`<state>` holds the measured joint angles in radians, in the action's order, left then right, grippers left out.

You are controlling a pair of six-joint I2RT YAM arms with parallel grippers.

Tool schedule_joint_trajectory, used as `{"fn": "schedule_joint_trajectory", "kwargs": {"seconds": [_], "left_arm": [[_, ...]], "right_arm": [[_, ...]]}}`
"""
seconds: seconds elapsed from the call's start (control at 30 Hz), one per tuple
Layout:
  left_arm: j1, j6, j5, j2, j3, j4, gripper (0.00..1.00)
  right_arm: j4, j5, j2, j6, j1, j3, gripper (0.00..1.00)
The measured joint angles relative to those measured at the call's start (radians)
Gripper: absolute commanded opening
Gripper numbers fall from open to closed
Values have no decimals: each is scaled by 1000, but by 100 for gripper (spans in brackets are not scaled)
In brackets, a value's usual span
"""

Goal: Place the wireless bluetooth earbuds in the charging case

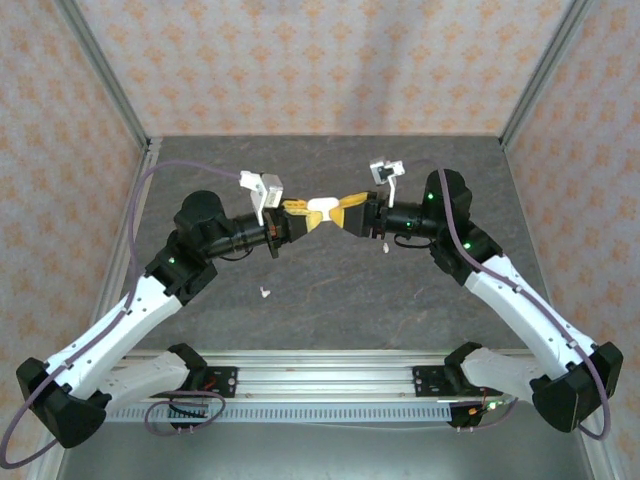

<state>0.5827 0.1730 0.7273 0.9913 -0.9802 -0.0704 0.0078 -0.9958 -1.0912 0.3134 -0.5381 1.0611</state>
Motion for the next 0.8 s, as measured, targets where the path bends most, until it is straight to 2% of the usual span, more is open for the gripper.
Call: {"fn": "schedule_joint_trajectory", "kwargs": {"seconds": [0.43,0.8], "left_arm": [[20,-154,-16,-101,58,105,0],[20,-198,-146,-225,182,154,0]], "right_arm": [[-115,49,-57,-11,8,80,50],[-214,60,-43,11,11,104,50]]}}
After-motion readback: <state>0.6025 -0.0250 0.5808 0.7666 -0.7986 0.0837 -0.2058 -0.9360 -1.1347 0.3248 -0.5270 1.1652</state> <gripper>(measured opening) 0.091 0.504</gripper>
